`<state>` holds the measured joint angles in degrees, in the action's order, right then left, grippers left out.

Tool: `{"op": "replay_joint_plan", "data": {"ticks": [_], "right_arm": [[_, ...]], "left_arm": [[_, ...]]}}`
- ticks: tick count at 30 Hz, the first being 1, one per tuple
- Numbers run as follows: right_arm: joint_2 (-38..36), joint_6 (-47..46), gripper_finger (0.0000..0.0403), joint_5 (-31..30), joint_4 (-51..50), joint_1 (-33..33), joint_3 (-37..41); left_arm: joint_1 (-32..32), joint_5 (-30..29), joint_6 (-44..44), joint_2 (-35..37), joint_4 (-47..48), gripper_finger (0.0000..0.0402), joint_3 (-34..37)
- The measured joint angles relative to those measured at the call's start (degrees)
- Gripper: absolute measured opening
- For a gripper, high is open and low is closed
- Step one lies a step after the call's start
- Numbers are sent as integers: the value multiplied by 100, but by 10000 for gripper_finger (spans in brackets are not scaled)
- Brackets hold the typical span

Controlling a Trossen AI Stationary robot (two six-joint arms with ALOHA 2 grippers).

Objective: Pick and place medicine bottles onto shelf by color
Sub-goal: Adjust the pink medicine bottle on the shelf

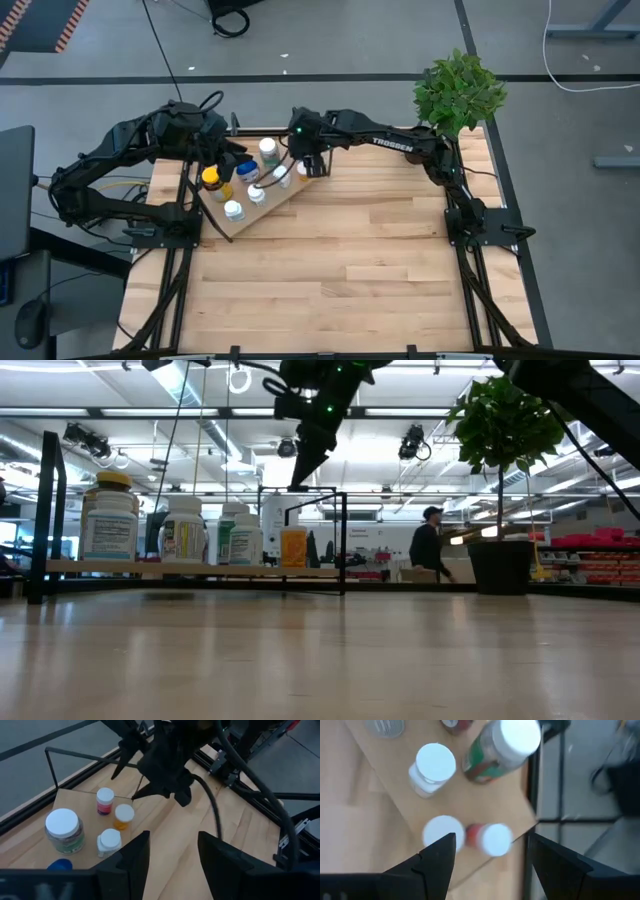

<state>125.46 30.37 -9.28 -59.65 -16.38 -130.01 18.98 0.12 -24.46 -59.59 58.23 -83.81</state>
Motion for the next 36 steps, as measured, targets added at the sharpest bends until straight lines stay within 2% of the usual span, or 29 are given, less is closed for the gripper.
{"op": "replay_joint_plan", "data": {"ticks": [5,11,18,24,28,31,36], "right_arm": [[19,1090,257,-29,22,-121,-1],[56,1227,257,8,109,-370,12],[56,1015,257,448,299,-499,45],[61,1664,257,665,414,-390,406],[61,2044,257,534,425,-377,638],[61,2056,257,110,459,-415,664],[65,1214,257,-153,620,-404,466]], "left_arm": [[0,0,205,0,-58,172,0],[0,0,302,80,-55,172,-4],[0,0,336,156,-85,172,-4],[89,-11,566,151,-413,172,-4],[224,-14,560,151,-579,172,-4],[316,-105,569,151,-605,172,-4],[463,-454,642,31,-622,172,-4]]}}
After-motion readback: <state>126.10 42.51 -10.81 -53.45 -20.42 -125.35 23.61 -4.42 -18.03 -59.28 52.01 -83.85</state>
